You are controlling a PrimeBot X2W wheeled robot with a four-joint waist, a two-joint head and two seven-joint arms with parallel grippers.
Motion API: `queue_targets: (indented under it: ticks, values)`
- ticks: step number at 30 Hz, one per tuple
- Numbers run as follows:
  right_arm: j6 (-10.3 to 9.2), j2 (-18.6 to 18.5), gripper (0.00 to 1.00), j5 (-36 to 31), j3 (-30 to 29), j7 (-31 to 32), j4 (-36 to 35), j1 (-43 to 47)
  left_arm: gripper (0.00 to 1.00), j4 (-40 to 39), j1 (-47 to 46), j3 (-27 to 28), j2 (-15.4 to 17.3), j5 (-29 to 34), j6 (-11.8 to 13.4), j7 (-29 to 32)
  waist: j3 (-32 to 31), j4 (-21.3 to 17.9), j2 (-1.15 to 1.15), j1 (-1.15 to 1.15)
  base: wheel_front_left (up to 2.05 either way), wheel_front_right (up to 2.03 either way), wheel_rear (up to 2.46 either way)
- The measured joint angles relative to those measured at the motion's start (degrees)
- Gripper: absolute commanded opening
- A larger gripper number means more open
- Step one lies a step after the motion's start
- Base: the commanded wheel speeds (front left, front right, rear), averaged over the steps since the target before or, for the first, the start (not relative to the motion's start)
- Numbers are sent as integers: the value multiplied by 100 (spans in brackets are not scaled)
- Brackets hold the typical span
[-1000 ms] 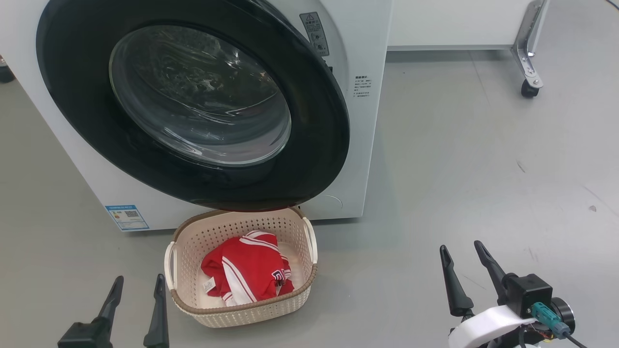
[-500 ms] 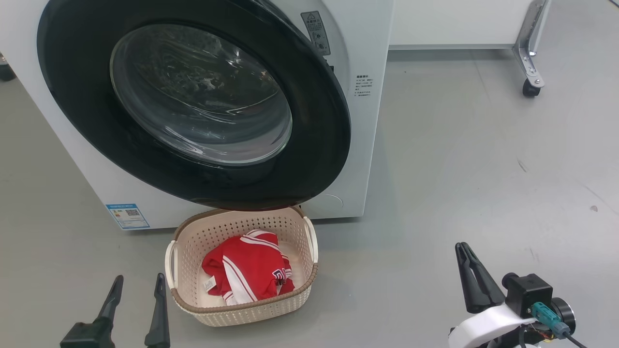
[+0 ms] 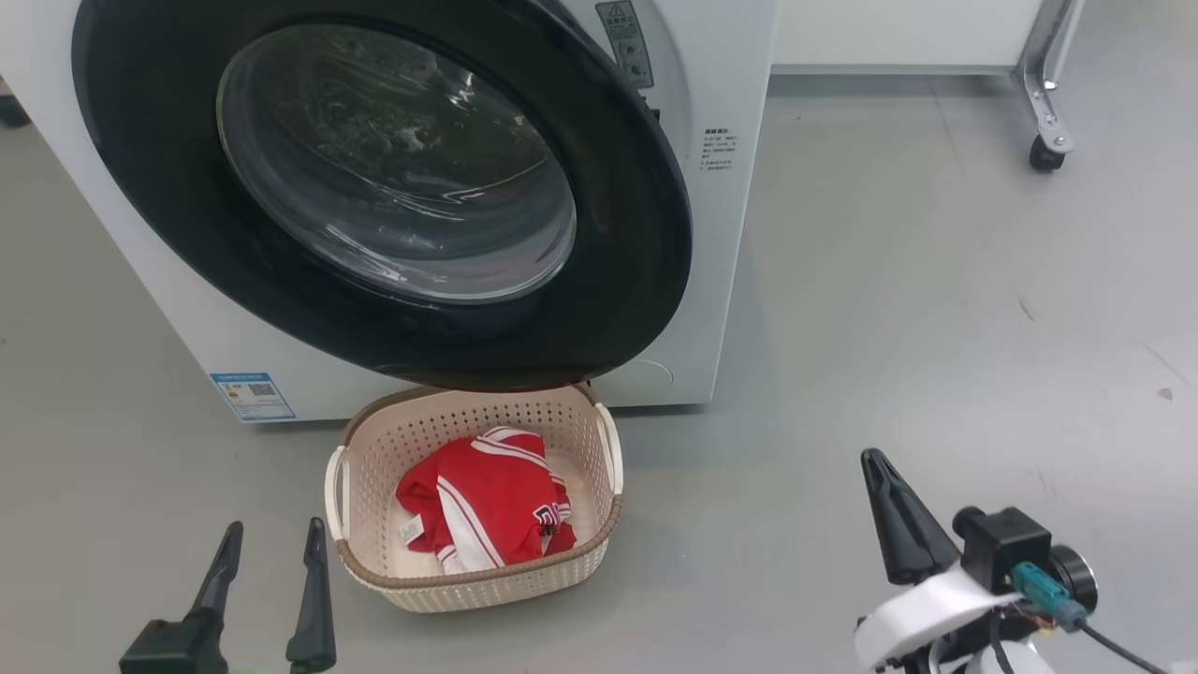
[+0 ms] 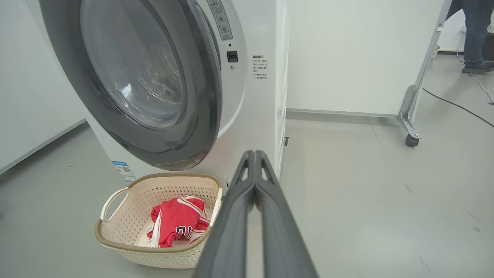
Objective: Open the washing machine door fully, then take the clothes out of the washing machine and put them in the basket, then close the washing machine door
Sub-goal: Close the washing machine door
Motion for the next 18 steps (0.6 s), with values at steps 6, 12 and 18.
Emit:
queue_targets:
  ticks: [6, 12, 18]
  values:
    - [176, -76, 0, -65, 193, 85, -2, -489, 100, -116, -52, -90, -36, 14, 0, 1, 199, 100, 0, 0, 0, 0, 0]
    - [325, -115, 0, -121, 512, 286, 15, -1088, 100, -261, -269, -190, -54, 76, 0, 41, 481, 231, 0, 0, 0, 0, 0]
    - [379, -166, 0, -154, 748, 497, 127, -1829, 100, -388, -542, -302, -94, 91, -1, 34, 845, 391, 0, 0, 0, 0, 0]
